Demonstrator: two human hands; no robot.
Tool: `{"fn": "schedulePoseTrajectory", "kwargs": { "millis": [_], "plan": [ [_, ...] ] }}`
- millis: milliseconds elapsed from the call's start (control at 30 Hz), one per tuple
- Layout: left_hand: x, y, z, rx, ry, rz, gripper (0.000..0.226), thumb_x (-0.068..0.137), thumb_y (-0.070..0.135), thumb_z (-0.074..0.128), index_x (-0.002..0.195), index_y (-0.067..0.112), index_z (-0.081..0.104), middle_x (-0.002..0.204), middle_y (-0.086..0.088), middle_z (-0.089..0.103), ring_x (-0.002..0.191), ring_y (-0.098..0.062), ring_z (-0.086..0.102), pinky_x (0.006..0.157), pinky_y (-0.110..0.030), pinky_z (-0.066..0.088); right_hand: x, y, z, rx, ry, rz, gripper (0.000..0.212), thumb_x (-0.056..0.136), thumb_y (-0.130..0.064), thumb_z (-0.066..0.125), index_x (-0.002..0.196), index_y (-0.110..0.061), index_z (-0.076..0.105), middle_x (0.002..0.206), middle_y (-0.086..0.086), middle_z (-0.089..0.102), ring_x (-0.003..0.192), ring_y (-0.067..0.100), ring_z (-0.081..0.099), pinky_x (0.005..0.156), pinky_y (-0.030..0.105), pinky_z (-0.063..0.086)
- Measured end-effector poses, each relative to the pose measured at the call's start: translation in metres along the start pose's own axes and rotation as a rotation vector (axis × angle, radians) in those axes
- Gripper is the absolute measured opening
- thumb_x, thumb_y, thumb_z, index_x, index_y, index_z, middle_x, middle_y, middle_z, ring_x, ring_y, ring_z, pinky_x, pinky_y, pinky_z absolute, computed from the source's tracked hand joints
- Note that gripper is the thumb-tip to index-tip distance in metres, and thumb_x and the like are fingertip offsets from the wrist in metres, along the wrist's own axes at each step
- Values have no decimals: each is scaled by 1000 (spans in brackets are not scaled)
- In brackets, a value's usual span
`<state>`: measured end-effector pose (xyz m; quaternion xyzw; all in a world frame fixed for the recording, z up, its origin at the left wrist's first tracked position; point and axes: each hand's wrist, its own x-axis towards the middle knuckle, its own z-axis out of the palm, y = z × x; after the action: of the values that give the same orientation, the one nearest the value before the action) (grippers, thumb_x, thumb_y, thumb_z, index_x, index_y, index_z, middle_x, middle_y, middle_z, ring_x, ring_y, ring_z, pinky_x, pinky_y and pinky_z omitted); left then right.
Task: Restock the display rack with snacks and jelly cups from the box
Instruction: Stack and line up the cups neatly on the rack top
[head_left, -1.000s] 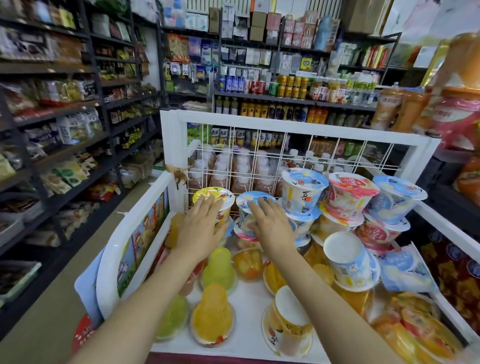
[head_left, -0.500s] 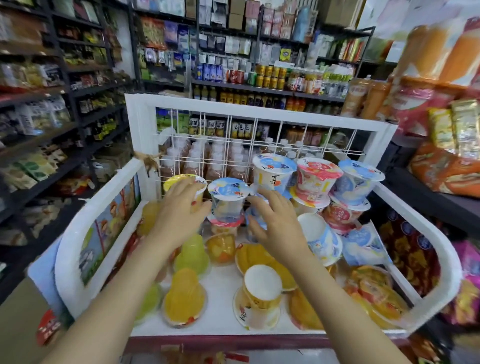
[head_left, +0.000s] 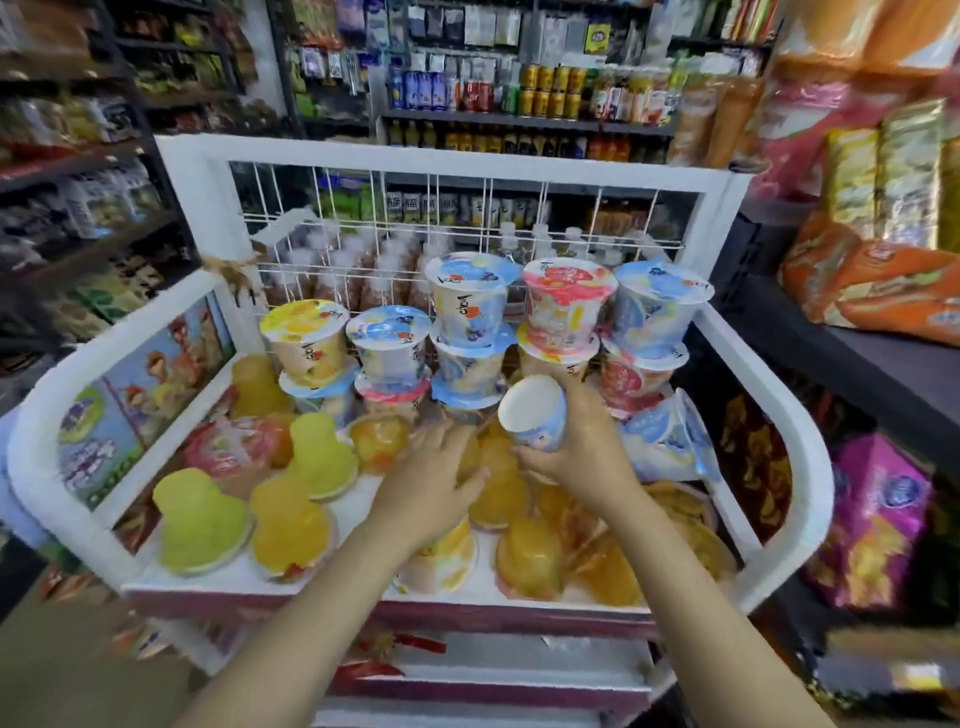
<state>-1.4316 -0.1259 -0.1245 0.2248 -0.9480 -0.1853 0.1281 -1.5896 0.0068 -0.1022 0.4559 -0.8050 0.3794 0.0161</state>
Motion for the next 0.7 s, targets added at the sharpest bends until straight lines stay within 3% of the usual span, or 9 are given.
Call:
{"fn": "schedulePoseTrajectory", "kwargs": {
  "millis": [33,133,167,267,333,467,533,600,700],
  "plan": [
    [-1,1,-1,0,-4,-6,56,100,47,46,149,24,34,154,1,34,142,-19,28,114,-33,27,2,1,1,54,1,14,84,70,-38,86,140,-29,40,133,-2,48,121,21,49,92,40,49],
    [-2,3,-3,10,-14,-23,58,99,49,46,150,26,32,154,3,32,142,-18,29,112,-33,31,3,1,-4,235,43,44,73,69,-30,88,125,-32,41,117,-11,51,107,10,51,80,9,44],
    [-2,4,-3,12,-16,-31,59,99,50,46,151,27,32,155,3,31,143,-18,28,112,-33,31,2,1,-8,270,80,44,71,70,-28,88,122,-31,41,113,-12,49,103,6,50,76,4,41],
    [-2,4,-3,29,-16,-55,63,97,55,48,151,29,32,158,6,27,147,-15,21,115,-32,25,-2,-2,-19,267,188,32,71,68,-29,89,122,-22,44,117,-2,45,106,9,42,80,9,35],
    [-2,6,-4,12,-16,-62,66,94,58,51,151,30,33,159,8,24,148,-13,16,116,-30,20,-4,-6,-26,298,214,49,74,67,-29,90,125,-18,46,119,-1,41,108,7,37,80,6,33],
    [-1,26,-18,-203,102,-18,75,79,70,58,141,27,51,142,17,38,131,4,26,103,-1,9,-4,-22,-39,520,207,84,64,72,-33,87,120,-28,44,118,-5,50,107,8,50,79,11,40],
    [1,41,-26,-361,143,4,56,79,59,66,123,25,67,123,21,52,116,8,39,93,3,21,0,-33,-38,686,242,114,56,76,-25,85,115,-28,44,114,-3,57,103,8,59,76,16,47],
    [1,54,-35,-524,146,-36,14,88,33,72,101,31,73,103,26,63,101,6,56,83,-6,38,3,-46,-35,838,272,154,53,80,-21,80,118,-22,44,110,-2,60,96,6,63,69,14,50],
    [-4,62,-47,-849,73,-142,20,94,18,64,103,35,69,98,14,75,95,-2,69,85,-22,53,7,-62,-25,976,289,161,54,85,-20,76,125,-23,40,110,-5,60,90,4,66,64,12,51]
  ]
}}
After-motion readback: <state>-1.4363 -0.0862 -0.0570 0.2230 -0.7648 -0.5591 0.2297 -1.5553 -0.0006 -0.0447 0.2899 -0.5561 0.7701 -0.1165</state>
